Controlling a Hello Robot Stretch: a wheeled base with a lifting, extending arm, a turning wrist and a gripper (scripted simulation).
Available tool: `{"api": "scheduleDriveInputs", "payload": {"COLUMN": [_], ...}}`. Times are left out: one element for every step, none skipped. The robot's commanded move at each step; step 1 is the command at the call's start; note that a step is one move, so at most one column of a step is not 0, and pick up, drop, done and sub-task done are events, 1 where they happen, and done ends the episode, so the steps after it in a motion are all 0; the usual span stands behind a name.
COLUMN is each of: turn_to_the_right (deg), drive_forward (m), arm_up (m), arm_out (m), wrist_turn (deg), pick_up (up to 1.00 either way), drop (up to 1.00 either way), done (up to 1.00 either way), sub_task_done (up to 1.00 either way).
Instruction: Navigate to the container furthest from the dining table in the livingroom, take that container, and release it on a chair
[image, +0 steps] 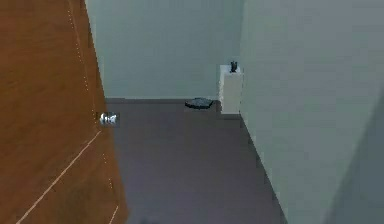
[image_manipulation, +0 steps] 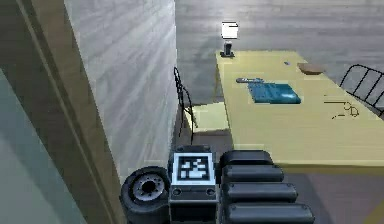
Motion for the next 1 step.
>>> {"api": "scheduleDriveInputs", "payload": {"turn_to_the_right": [0.0], "drive_forward": [1.0], "arm_up": [0.0], "arm_out": [0.0], "wrist_turn": [0.0], "pick_up": [0.0], "drop": [0.0], "done": [0.0], "sub_task_done": [0.0]}}
